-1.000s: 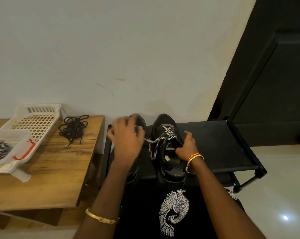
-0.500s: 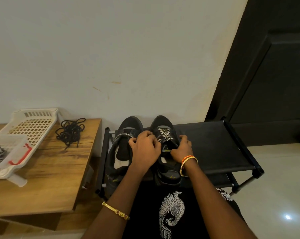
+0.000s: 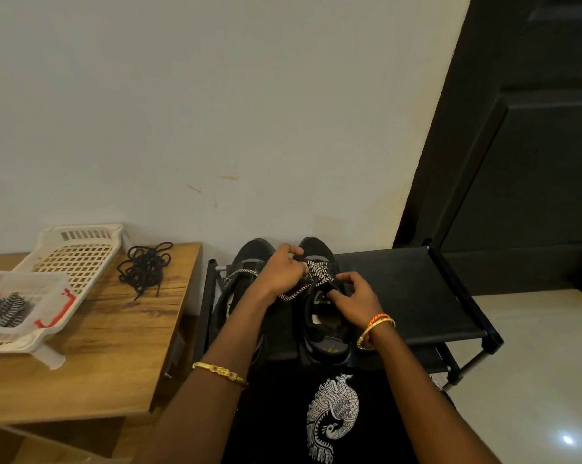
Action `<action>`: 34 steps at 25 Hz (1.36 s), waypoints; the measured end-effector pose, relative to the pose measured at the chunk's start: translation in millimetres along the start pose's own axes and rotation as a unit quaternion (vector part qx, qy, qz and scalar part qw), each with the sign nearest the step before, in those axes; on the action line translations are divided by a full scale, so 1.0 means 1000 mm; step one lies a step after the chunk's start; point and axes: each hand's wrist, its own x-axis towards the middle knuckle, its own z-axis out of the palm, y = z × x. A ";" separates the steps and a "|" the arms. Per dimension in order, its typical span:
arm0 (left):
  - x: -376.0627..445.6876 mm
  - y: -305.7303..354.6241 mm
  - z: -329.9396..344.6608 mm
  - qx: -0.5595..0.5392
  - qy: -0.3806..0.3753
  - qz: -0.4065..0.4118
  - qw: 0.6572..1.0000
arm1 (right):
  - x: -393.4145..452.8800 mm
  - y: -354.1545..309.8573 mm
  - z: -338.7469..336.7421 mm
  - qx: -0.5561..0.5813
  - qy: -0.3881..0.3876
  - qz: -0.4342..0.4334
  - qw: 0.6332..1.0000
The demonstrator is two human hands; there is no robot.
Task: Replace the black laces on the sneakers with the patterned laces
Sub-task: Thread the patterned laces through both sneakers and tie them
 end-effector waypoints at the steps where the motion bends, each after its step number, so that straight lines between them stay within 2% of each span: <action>1: -0.006 0.011 -0.006 -0.039 0.000 0.009 0.999 | -0.006 -0.005 -0.004 0.043 0.017 -0.023 0.999; 4: -0.030 0.044 -0.022 -0.126 -0.025 0.056 0.990 | -0.030 -0.033 -0.012 0.165 0.009 -0.082 0.983; 7: -0.048 0.062 -0.023 -0.179 -0.052 0.068 0.980 | -0.049 -0.066 -0.011 0.226 -0.091 -0.107 0.964; 10: -0.055 0.057 -0.012 -0.212 0.001 0.086 0.973 | -0.056 -0.079 -0.018 0.338 -0.153 -0.011 0.929; 13: -0.054 0.041 -0.003 -0.257 0.054 0.104 0.959 | -0.050 -0.072 -0.034 0.421 -0.171 0.095 0.886; 15: -0.052 0.033 0.002 -0.285 0.077 0.102 0.950 | -0.044 -0.067 -0.040 0.401 -0.157 0.098 0.897; 18: -0.045 0.026 0.007 -0.328 0.128 0.070 0.934 | -0.028 -0.061 -0.043 0.305 -0.109 0.055 0.944; 21: -0.038 0.017 0.012 -0.303 0.196 0.034 0.932 | -0.007 -0.057 -0.044 0.179 -0.056 0.009 0.982; 23: -0.033 0.011 0.014 -0.220 0.231 -0.007 0.948 | 0.008 -0.053 -0.042 0.148 -0.059 0.001 0.987; 25: -0.021 0.006 0.013 0.004 0.257 -0.020 0.966 | 0.019 -0.052 -0.037 0.141 -0.093 0.005 0.986; 26: -0.013 0.005 0.013 0.092 0.245 0.012 0.965 | 0.024 -0.049 -0.035 0.142 -0.105 0.007 0.984; 27: -0.006 0.006 0.014 0.133 0.211 0.058 0.967 | 0.028 -0.046 -0.033 0.150 -0.109 0.005 0.983; 29: 0.004 0.005 0.024 0.129 0.121 0.127 0.976 | 0.034 -0.039 -0.032 0.145 -0.098 -0.015 0.984; 30: 0.004 0.001 0.031 0.124 0.103 0.129 0.978 | 0.037 -0.035 -0.030 0.114 -0.088 -0.032 0.989; 32: 0.004 -0.009 0.042 0.101 0.136 0.107 0.980 | 0.039 -0.027 -0.026 0.046 -0.074 -0.059 0.994; 34: 0.005 -0.018 0.048 0.077 0.165 0.074 0.980 | 0.040 -0.021 -0.023 0.028 -0.074 -0.061 0.995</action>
